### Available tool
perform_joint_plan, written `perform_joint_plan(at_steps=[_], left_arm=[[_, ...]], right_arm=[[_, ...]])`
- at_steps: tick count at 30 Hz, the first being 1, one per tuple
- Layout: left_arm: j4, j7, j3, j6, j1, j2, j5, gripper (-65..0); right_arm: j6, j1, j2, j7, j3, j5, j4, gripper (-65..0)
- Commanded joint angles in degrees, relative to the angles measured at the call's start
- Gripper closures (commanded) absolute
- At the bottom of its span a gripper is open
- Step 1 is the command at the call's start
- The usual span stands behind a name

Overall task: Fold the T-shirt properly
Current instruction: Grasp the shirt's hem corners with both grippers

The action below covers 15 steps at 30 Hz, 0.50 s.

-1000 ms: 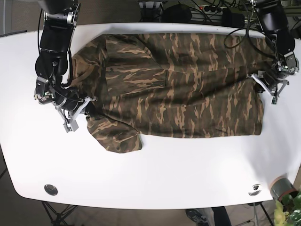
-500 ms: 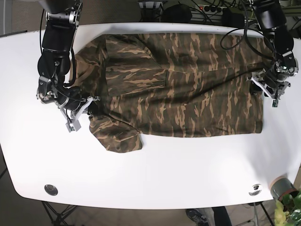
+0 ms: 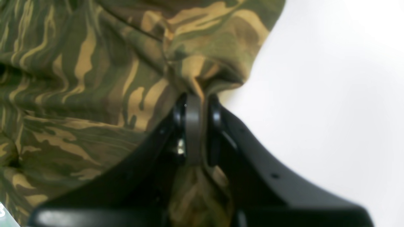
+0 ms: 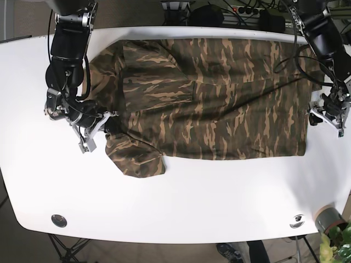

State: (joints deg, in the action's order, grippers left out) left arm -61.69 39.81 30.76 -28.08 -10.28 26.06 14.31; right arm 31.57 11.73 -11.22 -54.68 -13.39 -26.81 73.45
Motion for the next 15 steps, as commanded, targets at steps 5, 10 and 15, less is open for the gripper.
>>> perform_joint_plan(at_steps=[5,10,15], left_arm=[[7.14,-1.35,-0.21,-0.45,-6.64,2.64,1.21,-34.4],[12.59,-4.34,-6.46,-0.45,-10.51,2.99,1.21,-34.4],[17.95,-7.15,-7.60,-0.45,-12.62,3.08,1.30,-34.4]], right_arm=[[0.21,1.59,-0.51,0.92,-0.11,-1.02,1.14,-2.4],[0.21,1.68,-0.51,0.92,-0.11,-1.10,1.14,-2.4],[0.21,1.68,-0.51,0.92,-0.11,-1.10,1.06,-2.4]])
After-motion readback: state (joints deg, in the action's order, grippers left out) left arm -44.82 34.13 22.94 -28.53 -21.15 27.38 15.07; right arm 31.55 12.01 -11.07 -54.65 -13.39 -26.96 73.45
